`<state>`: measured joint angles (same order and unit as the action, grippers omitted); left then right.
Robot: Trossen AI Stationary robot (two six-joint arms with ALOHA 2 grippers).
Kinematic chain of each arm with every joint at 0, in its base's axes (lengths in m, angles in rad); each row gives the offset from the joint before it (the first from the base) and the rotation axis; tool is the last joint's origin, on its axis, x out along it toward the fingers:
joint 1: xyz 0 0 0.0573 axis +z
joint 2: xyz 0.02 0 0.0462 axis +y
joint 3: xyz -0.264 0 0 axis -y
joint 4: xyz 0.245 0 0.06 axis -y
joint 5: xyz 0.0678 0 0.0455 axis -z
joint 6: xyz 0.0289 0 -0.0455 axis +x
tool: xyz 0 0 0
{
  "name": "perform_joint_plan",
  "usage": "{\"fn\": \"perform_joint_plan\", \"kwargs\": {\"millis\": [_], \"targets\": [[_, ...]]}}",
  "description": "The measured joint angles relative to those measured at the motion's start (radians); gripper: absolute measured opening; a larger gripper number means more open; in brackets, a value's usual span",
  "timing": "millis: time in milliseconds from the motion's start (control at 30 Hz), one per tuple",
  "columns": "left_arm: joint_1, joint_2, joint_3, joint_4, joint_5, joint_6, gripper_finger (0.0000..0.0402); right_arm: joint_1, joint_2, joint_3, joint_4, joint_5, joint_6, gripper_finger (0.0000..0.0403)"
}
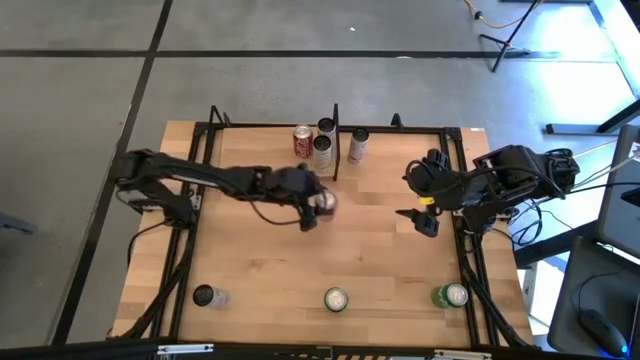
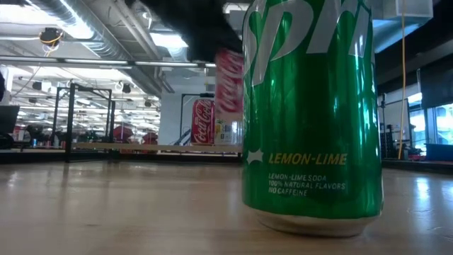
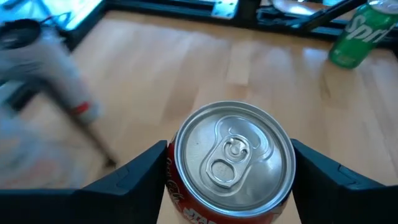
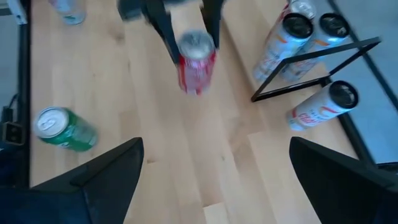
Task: Place canned beverage on shelf
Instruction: Put the red white soda can on the shelf aligned with the other red white soda can
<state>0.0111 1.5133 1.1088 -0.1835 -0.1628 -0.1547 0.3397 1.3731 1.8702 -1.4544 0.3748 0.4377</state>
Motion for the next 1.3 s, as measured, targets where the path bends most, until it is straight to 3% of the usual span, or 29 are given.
{"fn": "perform_joint_plan", "kwargs": {"millis": [167, 333, 533, 833, 1300], "targets": [[0.049, -0.154, 0.001, -0.222, -0.068, 0.000, 0.0250, 0.000, 0.000, 0.000, -0.001, 0.056, -0.001, 0.0388], [0.163, -0.192, 0.000, -0.344, -0.102, 0.013, 0.0250, 0.000, 0.000, 0.000, 0.000, 0.095, -0.023, 0.0388], [0.311, -0.180, -0.025, -0.276, -0.038, 0.060, 0.0250, 0.000, 0.000, 0.000, 0.001, 0.112, -0.020, 0.0388], [0.464, -0.201, -0.269, 0.096, 0.162, 0.020, 0.0250, 0.000, 0.000, 0.000, 0.001, 0.104, 0.010, 0.0388], [0.547, -0.108, -0.289, 0.201, 0.242, 0.071, 0.0256, 0.000, 0.000, 0.000, 0.002, 0.114, 0.039, 0.0388]]}}
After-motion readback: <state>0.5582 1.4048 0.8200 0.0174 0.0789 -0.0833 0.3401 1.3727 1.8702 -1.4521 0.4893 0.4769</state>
